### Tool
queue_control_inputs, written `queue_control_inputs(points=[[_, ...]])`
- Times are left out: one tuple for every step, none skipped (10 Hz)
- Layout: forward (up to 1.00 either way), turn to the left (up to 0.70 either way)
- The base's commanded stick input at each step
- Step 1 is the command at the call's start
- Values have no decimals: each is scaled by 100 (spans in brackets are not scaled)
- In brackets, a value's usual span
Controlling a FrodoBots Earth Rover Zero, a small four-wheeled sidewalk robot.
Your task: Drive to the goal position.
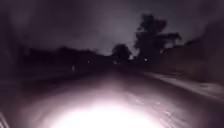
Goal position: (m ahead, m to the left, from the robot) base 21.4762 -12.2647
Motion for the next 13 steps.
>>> queue_control_inputs(points=[[70, 0], [70, 0], [70, 0], [70, 0], [70, 0], [70, 0], [70, 0], [70, 0], [70, 0], [70, 0], [70, 0], [70, 0], [70, 0]])
